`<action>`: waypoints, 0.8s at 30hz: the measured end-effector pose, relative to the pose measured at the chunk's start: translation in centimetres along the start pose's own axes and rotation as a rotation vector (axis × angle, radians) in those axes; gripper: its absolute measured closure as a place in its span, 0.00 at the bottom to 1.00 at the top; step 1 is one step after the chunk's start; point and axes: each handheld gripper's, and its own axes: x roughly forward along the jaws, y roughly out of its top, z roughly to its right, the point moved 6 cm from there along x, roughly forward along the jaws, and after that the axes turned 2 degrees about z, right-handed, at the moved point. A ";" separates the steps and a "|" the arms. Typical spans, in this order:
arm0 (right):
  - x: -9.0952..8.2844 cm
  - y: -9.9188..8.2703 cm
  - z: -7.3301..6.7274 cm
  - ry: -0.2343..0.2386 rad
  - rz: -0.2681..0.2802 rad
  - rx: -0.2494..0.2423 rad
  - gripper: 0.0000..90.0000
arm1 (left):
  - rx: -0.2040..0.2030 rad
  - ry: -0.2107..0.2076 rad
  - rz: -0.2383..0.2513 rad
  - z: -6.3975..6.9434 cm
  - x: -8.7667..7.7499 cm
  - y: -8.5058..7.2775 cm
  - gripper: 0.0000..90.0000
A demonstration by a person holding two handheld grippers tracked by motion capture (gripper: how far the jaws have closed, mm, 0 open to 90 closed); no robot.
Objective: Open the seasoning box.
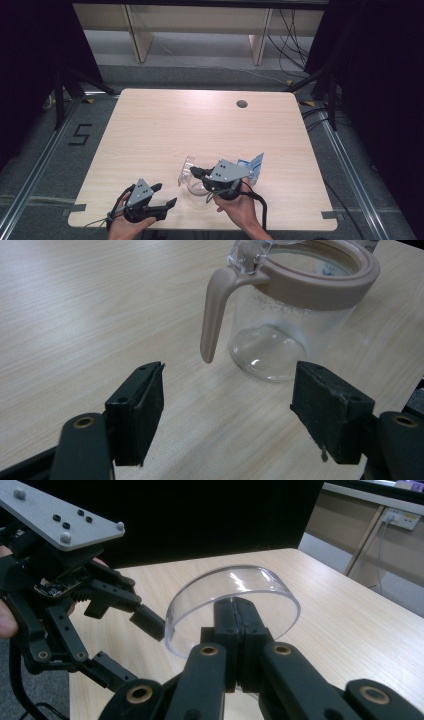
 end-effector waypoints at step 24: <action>1.1 0.2 -0.8 0.027 0.002 0.004 0.95 | -0.004 -0.012 -0.004 0.1 0.2 -0.2 0.32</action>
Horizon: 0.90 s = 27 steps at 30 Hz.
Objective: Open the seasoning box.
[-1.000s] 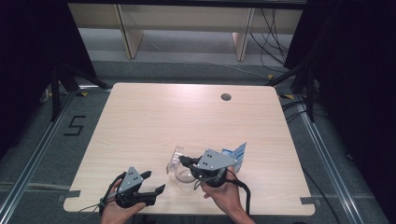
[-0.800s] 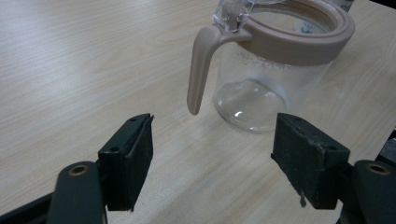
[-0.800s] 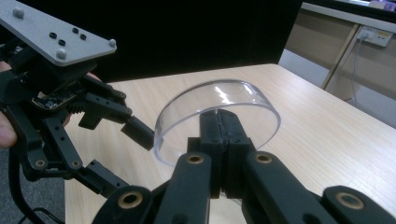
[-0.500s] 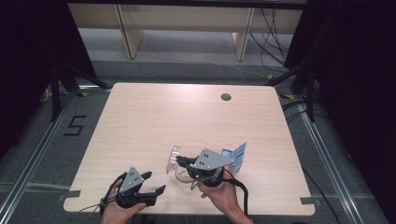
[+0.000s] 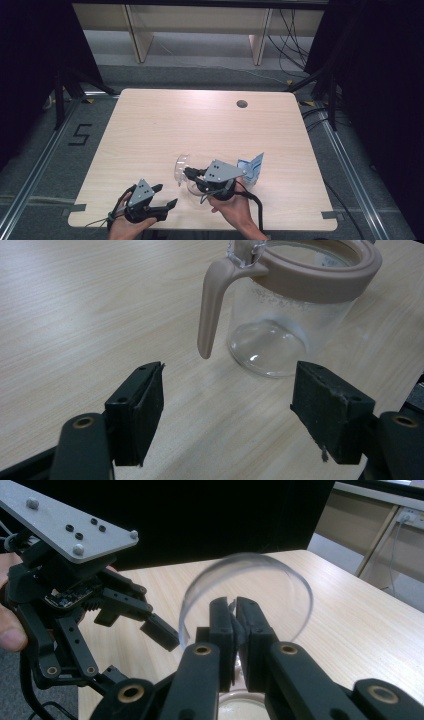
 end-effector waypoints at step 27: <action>-7.6 -2.0 -0.4 0.062 0.017 -0.006 0.61 | -0.016 -0.001 -0.007 -0.2 0.2 -0.3 0.31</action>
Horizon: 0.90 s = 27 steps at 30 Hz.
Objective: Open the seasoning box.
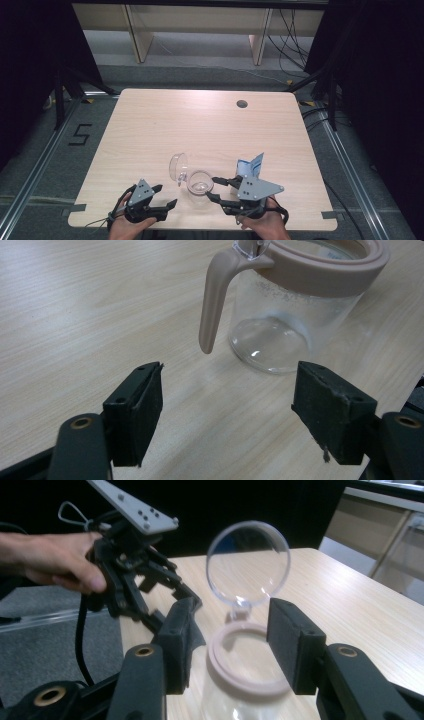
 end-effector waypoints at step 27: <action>-8.1 -6.1 2.9 -0.131 -0.032 0.087 0.51 | 0.019 0.001 -0.009 -0.2 0.1 -0.1 0.31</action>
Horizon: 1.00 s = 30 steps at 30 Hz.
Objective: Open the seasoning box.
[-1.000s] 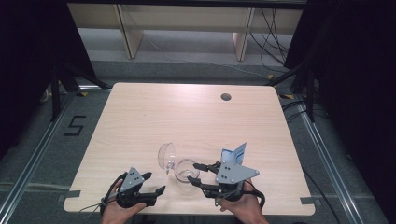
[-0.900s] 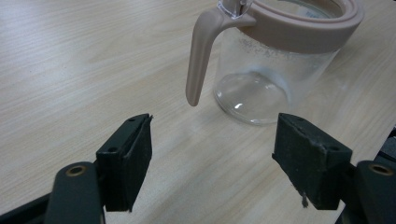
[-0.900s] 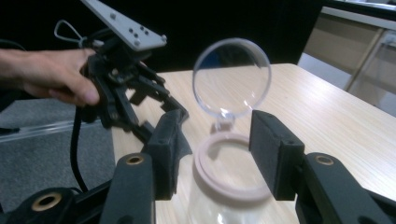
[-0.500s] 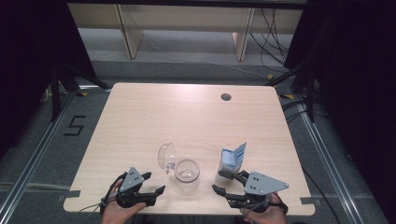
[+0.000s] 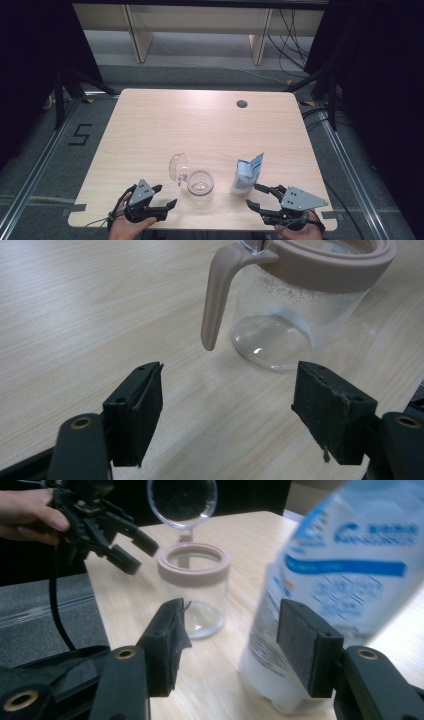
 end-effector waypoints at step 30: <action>-0.9 -3.2 5.9 -0.055 0.008 0.032 0.32 | -0.020 0.006 -0.012 -0.1 0.1 -0.3 0.31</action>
